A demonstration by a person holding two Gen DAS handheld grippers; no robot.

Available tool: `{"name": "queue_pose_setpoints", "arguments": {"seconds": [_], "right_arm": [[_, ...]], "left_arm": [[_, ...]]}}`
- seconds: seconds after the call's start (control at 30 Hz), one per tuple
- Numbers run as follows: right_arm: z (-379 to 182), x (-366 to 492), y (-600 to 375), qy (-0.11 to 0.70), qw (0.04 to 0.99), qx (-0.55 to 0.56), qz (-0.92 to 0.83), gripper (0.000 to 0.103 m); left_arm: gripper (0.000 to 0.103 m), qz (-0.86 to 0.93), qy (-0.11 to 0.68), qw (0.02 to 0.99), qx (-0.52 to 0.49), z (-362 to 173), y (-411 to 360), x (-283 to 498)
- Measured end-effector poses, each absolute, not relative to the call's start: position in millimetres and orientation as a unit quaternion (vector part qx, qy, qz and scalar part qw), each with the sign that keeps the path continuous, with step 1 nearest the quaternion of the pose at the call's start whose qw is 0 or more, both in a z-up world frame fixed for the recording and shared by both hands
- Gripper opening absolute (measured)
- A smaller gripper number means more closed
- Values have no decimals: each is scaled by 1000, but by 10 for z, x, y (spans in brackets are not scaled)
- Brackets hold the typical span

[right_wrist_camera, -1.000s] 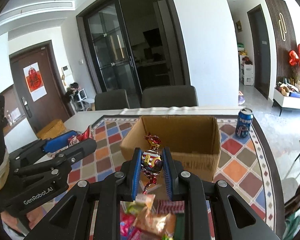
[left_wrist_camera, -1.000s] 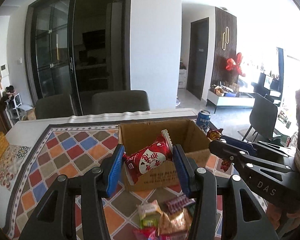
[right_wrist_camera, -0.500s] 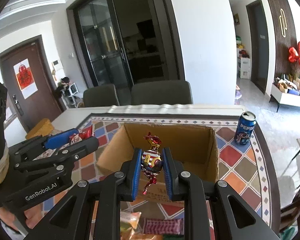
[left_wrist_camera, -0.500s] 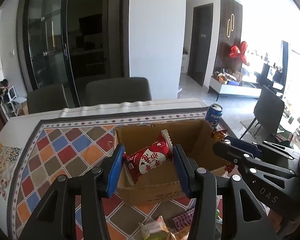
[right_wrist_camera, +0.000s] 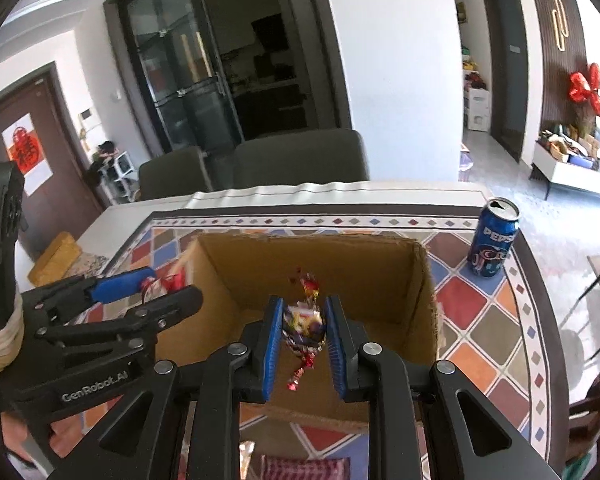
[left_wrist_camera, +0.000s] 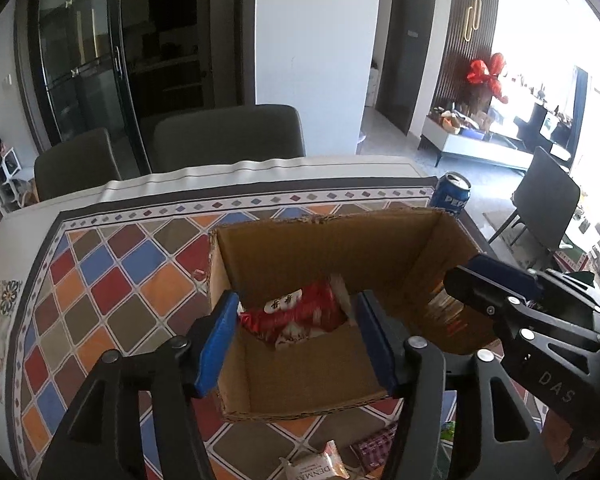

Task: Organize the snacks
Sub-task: 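Open both grippers to drop the candies into the cardboard box, then move both grippers back to the snacks and open the left gripper around the red milk-candy bag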

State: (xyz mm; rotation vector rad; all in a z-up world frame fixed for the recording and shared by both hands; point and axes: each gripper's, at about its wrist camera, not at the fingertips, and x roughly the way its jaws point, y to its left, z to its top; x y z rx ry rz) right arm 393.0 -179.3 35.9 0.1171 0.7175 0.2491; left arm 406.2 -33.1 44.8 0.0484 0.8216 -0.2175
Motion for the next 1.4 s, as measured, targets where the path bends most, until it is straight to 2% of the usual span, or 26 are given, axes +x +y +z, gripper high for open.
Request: {"name": "queue_pose_setpoints", "arguments": {"seconds": [0.07, 0.17, 0.47, 0.63, 0.7, 0.87, 0.97, 1.4], "right_arm": [[349, 3935, -1805, 353, 927, 60, 113, 41], [344, 3884, -1809, 353, 927, 57, 109, 41], [452, 3541, -1806, 335, 933, 54, 121, 41], [589, 3242, -1828, 312, 941, 52, 121, 41], [646, 3099, -1842, 302, 944, 52, 121, 46], [721, 2812, -1853, 286, 949, 52, 121, 47], [720, 2677, -1825, 286, 948, 51, 126, 51], [496, 2244, -1740, 306, 941, 40, 138, 51]], "left_arm": [[66, -100, 393, 914, 30, 473, -333, 4015], [74, -95, 381, 919, 37, 522, -330, 3919], [83, -75, 336, 937, 59, 767, -272, 3450], [86, -80, 305, 947, 64, 925, -266, 3098], [87, -81, 296, 950, 63, 979, -260, 2964], [89, -78, 282, 954, 60, 1054, -248, 2677], [89, -77, 282, 954, 62, 1030, -233, 2545], [91, -66, 292, 952, 59, 768, -140, 1995]]}}
